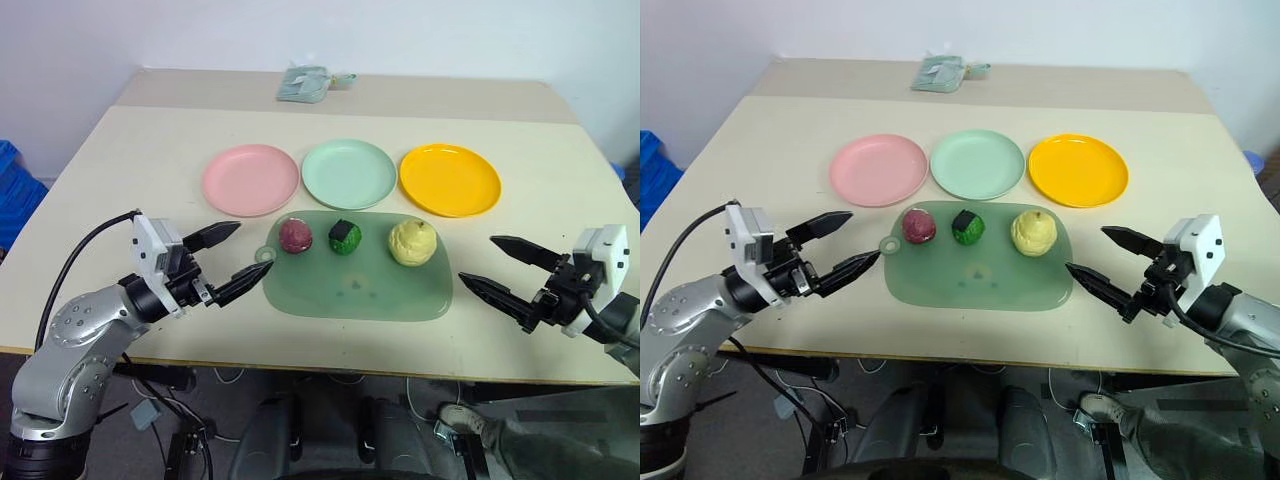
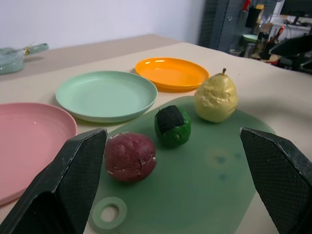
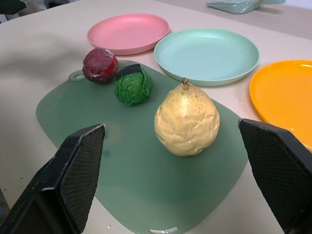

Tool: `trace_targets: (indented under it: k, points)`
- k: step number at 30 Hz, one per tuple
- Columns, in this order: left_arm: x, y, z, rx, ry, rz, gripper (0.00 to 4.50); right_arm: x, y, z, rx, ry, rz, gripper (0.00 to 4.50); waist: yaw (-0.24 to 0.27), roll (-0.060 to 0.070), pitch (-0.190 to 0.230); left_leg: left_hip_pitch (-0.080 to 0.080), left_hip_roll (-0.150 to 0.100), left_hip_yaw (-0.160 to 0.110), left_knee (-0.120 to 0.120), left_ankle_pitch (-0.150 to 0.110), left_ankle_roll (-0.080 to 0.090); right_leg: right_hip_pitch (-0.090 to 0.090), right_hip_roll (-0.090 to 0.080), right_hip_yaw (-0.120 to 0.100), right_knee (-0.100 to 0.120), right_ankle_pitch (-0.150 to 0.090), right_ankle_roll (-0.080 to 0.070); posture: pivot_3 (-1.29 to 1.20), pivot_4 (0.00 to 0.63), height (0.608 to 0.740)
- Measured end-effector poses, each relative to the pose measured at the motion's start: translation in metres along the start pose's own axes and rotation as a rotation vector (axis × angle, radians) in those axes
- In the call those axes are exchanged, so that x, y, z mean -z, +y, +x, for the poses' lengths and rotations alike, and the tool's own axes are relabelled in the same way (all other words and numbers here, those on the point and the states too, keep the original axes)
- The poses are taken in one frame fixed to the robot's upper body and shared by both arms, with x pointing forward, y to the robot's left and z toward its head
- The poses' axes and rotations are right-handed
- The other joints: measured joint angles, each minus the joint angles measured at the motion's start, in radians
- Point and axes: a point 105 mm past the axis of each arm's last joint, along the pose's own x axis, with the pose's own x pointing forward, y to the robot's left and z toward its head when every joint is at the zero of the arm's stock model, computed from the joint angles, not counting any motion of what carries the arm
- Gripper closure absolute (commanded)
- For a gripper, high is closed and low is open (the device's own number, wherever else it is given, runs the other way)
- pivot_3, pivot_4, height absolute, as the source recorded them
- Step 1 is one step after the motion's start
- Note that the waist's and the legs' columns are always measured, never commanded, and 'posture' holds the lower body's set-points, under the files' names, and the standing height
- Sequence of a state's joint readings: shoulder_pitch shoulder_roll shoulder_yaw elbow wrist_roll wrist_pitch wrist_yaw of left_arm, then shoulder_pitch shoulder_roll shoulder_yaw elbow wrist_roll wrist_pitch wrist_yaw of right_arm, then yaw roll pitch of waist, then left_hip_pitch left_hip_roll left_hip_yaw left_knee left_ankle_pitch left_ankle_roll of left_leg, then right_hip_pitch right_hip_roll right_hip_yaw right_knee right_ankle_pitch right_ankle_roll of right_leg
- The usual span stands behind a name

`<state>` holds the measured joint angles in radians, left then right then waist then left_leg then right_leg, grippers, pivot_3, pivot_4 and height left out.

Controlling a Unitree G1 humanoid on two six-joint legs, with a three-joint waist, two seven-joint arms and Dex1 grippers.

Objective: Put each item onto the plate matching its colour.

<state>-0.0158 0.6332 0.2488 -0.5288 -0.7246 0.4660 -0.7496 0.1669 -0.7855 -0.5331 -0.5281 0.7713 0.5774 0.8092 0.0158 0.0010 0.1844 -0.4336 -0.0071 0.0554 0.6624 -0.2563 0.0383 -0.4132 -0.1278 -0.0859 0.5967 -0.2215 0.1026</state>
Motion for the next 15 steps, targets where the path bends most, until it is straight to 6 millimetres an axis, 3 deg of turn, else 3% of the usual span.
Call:
trace_targets:
  k: [15]
  points:
    - [-0.002, 0.001, 0.012, -0.029, 0.01, -0.006, 0.0, -0.007, 0.005, 0.008, -0.013, -0.017, -0.007, 0.04, 0.0, 0.0, 0.0, 0.0, 0.0, 0.0, 0.001, 0.0, 0.0, 0.0, 0.003, 0.0, 0.001, 0.0, 0.0, 0.0, 0.15, 0.74]
